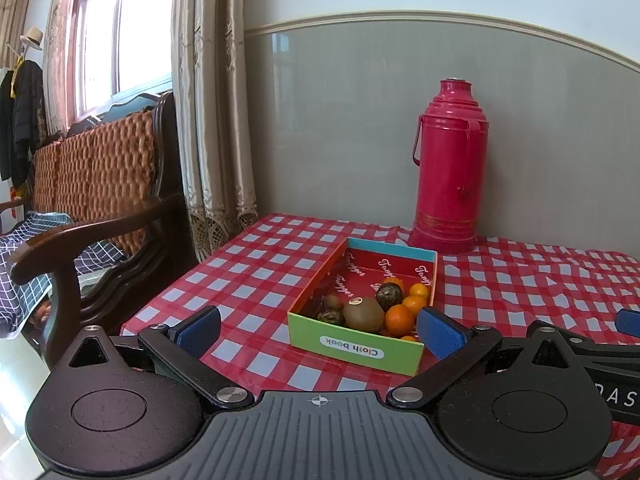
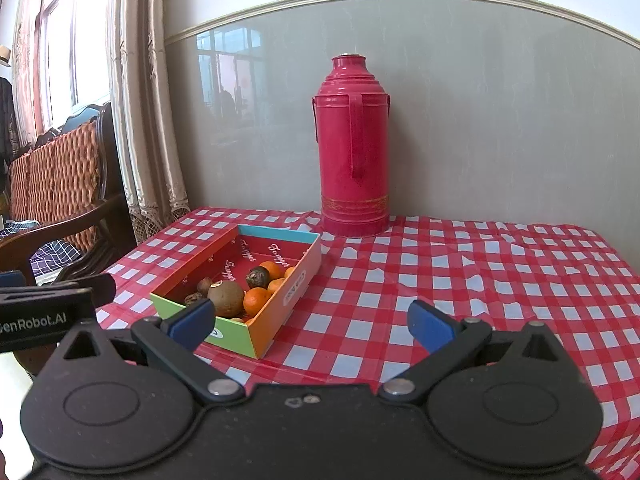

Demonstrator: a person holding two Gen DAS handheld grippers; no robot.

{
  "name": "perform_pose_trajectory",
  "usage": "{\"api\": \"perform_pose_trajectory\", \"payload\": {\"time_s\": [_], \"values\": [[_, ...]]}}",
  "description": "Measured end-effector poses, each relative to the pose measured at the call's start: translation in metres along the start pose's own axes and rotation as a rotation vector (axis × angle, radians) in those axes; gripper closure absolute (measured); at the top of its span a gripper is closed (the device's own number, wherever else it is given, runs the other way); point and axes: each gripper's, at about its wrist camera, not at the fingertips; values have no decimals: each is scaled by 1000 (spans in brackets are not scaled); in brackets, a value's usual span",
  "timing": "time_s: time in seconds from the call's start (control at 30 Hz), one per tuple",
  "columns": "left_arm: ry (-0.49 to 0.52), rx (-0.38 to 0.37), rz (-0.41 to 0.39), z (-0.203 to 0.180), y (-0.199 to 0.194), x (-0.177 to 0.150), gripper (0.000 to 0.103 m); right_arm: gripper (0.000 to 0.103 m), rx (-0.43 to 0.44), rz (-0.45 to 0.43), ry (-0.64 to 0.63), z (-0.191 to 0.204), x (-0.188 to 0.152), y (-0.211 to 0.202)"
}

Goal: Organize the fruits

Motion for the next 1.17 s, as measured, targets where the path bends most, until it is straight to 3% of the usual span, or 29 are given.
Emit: {"api": "perform_pose_trajectory", "payload": {"time_s": [1.17], "values": [[9, -8, -20, -3, 6, 4, 0, 6, -2, -17, 6, -1, 5, 2]]}}
Point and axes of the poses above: each gripper's, at about its wrist camera, not at the fingertips, and y roughly the way its jaws point, z to its left, x to its top, and after that the axes turned 10 degrees about -y, right-handed
